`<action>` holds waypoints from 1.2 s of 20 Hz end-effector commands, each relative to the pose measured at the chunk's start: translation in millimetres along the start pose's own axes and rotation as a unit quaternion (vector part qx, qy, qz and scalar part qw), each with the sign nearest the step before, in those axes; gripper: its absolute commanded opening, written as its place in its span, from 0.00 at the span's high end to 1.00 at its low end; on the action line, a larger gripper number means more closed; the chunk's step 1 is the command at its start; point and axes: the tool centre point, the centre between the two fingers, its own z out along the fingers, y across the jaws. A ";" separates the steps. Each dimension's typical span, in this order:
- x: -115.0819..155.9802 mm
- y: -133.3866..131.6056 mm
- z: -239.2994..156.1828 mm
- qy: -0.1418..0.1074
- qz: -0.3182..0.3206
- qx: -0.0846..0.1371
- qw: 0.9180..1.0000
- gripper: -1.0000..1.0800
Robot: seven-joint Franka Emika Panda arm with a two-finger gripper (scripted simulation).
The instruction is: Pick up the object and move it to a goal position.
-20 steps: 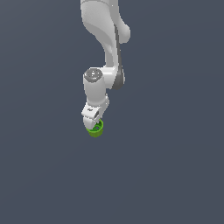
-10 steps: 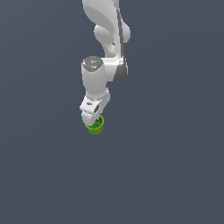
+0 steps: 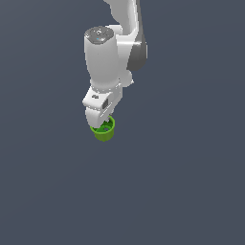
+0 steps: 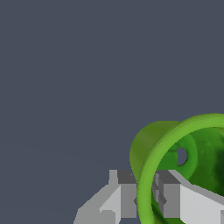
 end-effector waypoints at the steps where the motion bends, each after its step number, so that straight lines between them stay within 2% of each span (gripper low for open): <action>1: 5.3 4.7 -26.8 0.000 0.000 -0.001 1.000 1.00; 13: 28.7 27.6 -141.8 0.000 0.000 -0.001 1.000 1.00; 24: 44.8 45.2 -219.5 0.000 0.001 -0.001 1.000 1.00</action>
